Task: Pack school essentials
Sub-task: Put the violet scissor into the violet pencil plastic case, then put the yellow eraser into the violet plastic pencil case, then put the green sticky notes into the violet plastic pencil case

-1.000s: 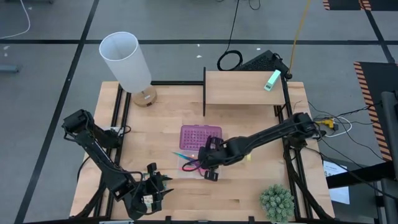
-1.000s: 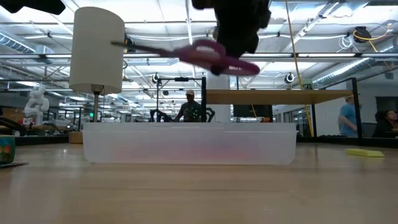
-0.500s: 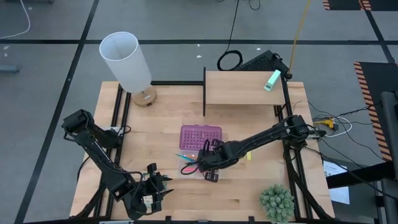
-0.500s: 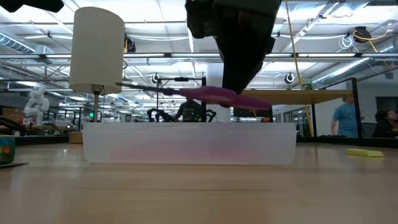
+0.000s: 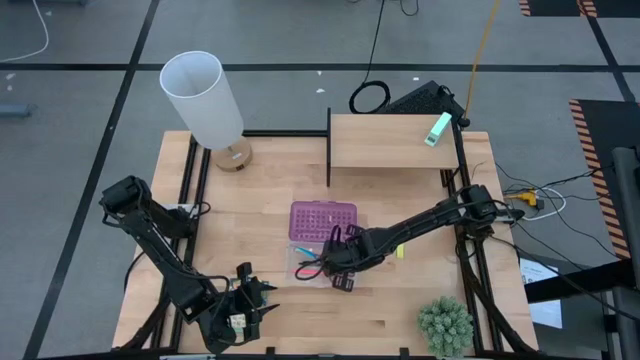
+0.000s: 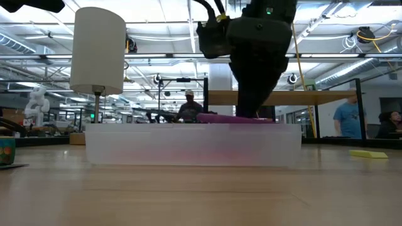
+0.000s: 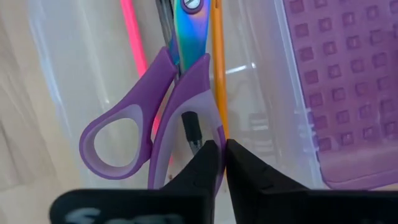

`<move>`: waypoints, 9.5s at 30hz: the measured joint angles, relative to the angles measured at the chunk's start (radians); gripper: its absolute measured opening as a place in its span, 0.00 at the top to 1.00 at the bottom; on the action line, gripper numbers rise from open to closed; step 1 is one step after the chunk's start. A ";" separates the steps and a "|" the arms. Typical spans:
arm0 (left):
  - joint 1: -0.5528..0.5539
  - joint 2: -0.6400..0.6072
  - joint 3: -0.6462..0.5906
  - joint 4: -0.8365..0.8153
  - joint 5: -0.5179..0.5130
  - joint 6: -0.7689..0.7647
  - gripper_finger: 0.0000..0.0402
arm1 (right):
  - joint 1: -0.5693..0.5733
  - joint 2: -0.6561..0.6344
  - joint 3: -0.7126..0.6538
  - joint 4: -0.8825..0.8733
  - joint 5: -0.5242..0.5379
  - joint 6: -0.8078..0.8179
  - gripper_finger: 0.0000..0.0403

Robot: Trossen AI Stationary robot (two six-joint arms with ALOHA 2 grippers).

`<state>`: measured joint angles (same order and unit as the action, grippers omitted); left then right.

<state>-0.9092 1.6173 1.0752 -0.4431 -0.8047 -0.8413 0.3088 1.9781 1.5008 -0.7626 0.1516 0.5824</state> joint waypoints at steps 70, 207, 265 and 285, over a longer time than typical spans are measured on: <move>0.000 0.000 -0.001 0.032 -0.008 0.010 0.51 | 0.289 -0.286 -0.312 -0.440 0.356 1.016 0.41; 0.037 0.000 -0.001 0.036 -0.008 0.028 0.51 | 0.063 -0.557 -0.618 0.630 0.210 0.126 0.77; 0.019 0.000 -0.001 0.072 0.115 0.004 0.51 | 0.021 -0.337 -0.642 0.855 0.123 -0.264 0.53; -0.143 0.371 0.392 -0.304 0.361 -0.144 0.60 | 0.028 -0.515 -0.642 0.818 0.079 -0.345 0.53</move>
<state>-1.0524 1.9879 1.4669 -0.7472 -0.4435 -0.9854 0.3370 1.4631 0.8593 0.0558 0.2303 0.2379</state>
